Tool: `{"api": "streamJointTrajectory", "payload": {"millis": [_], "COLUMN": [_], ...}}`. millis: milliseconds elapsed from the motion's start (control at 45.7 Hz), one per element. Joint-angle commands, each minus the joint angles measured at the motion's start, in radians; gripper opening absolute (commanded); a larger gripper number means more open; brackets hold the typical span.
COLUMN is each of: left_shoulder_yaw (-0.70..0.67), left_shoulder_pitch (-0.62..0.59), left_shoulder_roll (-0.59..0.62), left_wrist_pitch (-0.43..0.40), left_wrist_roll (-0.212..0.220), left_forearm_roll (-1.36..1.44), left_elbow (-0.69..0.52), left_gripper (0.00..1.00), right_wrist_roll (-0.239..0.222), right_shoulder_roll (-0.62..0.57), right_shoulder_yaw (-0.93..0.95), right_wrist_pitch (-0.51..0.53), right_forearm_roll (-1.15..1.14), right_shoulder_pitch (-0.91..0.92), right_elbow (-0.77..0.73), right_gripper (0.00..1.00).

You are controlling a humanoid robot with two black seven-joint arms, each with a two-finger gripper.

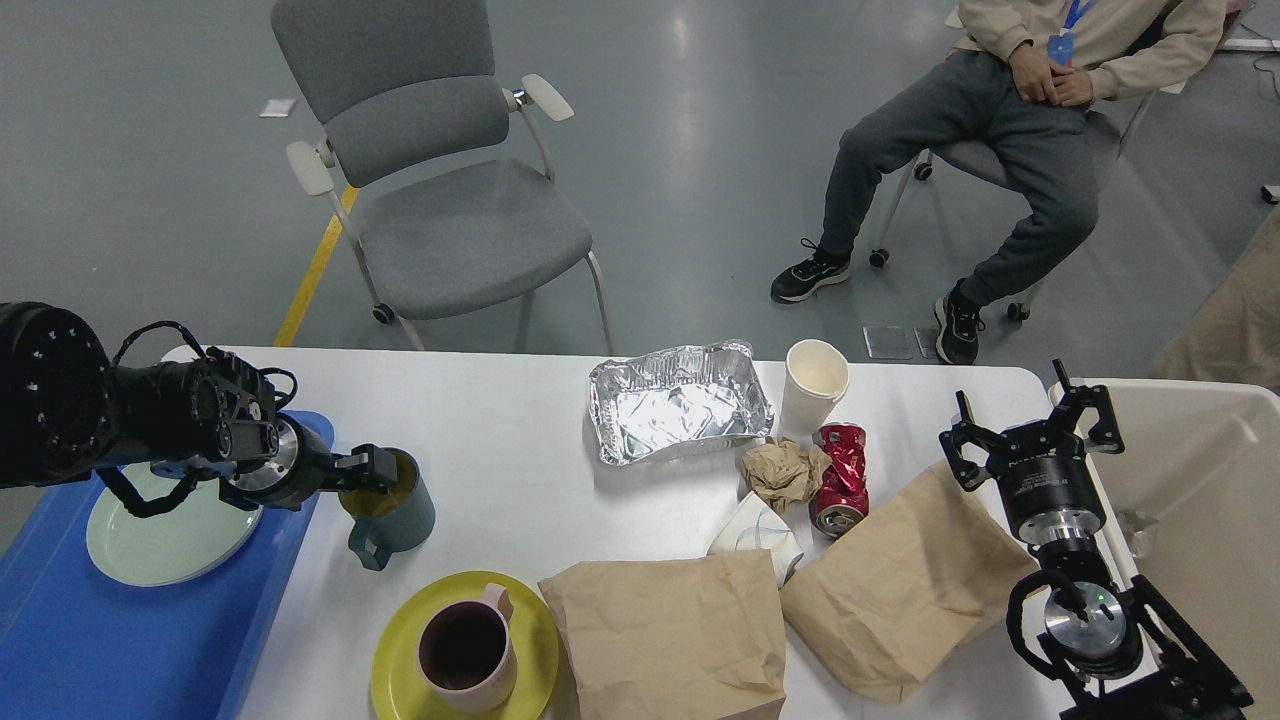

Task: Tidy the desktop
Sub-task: 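Lower the left gripper onto the teal mug and grasp it, then carry the teal mug onto the blue tray and release it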

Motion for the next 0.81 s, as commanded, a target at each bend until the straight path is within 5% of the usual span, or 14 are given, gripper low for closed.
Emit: {"api": "streamJointTrajectory", "payload": {"millis": [0,503,787], "left_shoulder_yaw": [-0.003,-0.067,-0.067], "left_shoulder_pitch": [0.036,0.102,0.103], "left_shoulder_roll": [-0.001,-0.009,-0.01], "left_wrist_pitch": [0.006,0.058,0.051], "left_wrist_roll": [0.0,0.005,0.067], "left_forearm_roll": [0.002,0.014,0.017], "left_elbow": [0.042,0.082,0.084], "left_gripper": [0.94,0.5,0.17], "right_wrist_roll": [0.0,0.0,0.0], "right_shoulder_roll": [0.0,0.002,0.0], "right_shoulder_yaw": [-0.001,-0.001,-0.001], "right_wrist_pitch": [0.0,0.0,0.0], "right_forearm_roll": [0.0,0.0,0.0], "right_shoulder_pitch": [0.0,0.0,0.0], "right_elbow": [0.0,0.0,0.0], "right_gripper": [1.0,1.0,1.0]}}
